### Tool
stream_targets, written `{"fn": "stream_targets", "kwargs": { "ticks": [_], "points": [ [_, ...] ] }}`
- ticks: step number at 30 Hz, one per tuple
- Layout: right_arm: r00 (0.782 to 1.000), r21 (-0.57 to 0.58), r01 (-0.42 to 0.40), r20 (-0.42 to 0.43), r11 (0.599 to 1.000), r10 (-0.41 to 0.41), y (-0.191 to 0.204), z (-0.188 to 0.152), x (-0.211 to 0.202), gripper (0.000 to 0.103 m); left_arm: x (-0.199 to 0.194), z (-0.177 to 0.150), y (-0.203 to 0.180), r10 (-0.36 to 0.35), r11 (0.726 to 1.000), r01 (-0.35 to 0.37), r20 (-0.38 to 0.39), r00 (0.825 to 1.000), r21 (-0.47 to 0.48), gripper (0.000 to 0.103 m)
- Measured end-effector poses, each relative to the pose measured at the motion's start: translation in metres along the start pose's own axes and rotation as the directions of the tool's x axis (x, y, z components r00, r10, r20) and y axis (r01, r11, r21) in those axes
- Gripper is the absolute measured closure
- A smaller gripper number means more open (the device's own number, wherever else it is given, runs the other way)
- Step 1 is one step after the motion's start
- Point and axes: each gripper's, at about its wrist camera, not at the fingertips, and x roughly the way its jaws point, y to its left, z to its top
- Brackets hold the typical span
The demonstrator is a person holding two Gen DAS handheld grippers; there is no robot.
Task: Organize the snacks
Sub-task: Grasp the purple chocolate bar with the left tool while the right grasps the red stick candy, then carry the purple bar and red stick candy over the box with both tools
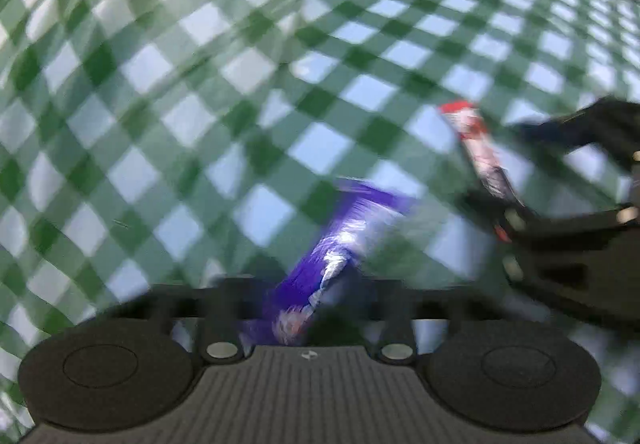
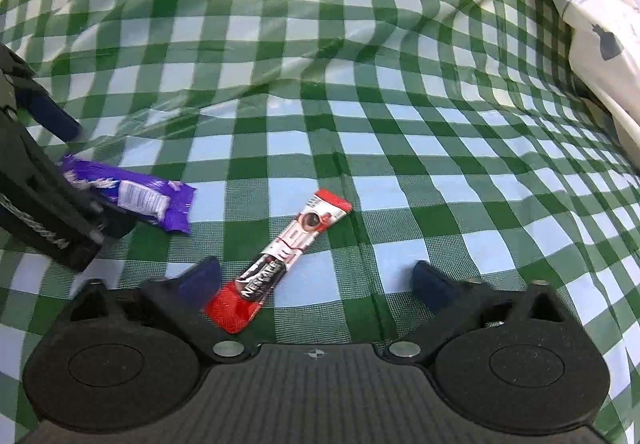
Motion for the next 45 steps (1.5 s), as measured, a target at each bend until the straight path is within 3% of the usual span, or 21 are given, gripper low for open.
{"fn": "stream_targets", "kwargs": {
  "ticks": [1,2,3,6,10,14,20,31,33,37,42,45],
  "points": [
    [1.0,-0.028,-0.006,0.016,1.0,0.007,0.003,0.0,-0.003,0.054,-0.003,-0.001,-0.005,0.009,1.0,-0.009,0.005,1.0,-0.01,0.088],
    [1.0,-0.051,-0.018,0.017,0.999,0.019,0.006,0.003,-0.012,0.076,-0.008,-0.004,-0.006,0.011,1.0,-0.011,0.019,1.0,-0.023,0.088],
    [0.999,-0.073,-0.031,0.008,0.997,0.032,0.008,0.004,-0.014,0.086,-0.013,-0.008,-0.006,-0.003,0.999,0.004,0.023,1.0,-0.046,0.088],
    [0.999,-0.085,-0.048,-0.017,0.995,0.047,0.012,0.002,-0.023,0.099,-0.034,-0.02,-0.004,-0.052,0.987,0.054,0.016,0.999,-0.154,0.089],
    [0.996,0.02,-0.064,-0.055,0.998,0.065,0.001,-0.008,-0.053,0.099,-0.082,-0.046,-0.006,-0.085,0.96,0.096,0.054,0.995,-0.264,0.089],
    [0.997,0.121,-0.063,-0.037,0.991,0.068,-0.006,-0.025,-0.105,0.099,-0.14,-0.077,-0.014,-0.088,0.921,0.119,0.1,0.991,-0.371,0.089],
    [0.994,0.23,-0.106,0.0,0.968,0.108,-0.004,-0.038,-0.192,0.099,-0.229,-0.123,-0.05,-0.031,0.918,0.086,0.147,0.989,-0.388,0.089],
    [0.957,0.112,-0.291,0.032,0.95,0.289,0.051,-0.049,-0.339,0.099,-0.365,-0.224,-0.091,0.05,0.879,0.041,0.176,0.983,-0.474,0.089],
    [0.948,0.09,-0.319,0.031,0.944,0.317,0.066,-0.059,-0.365,0.099,-0.385,-0.245,-0.094,0.078,0.862,0.024,0.18,0.98,-0.506,0.089],
    [0.92,0.035,-0.393,0.025,0.919,0.392,0.099,-0.079,-0.417,0.099,-0.427,-0.291,-0.096,0.127,0.802,0.01,0.187,0.974,-0.597,0.089],
    [0.893,-0.058,-0.446,0.039,0.893,0.449,0.135,-0.088,-0.457,0.099,-0.477,-0.344,-0.104,0.239,0.777,-0.077,0.179,0.954,-0.625,0.089],
    [0.873,-0.091,-0.474,0.078,0.876,0.481,0.149,-0.093,-0.48,0.099,-0.501,-0.373,-0.109,0.296,0.742,-0.113,0.172,0.94,-0.661,0.088]
  ]
}}
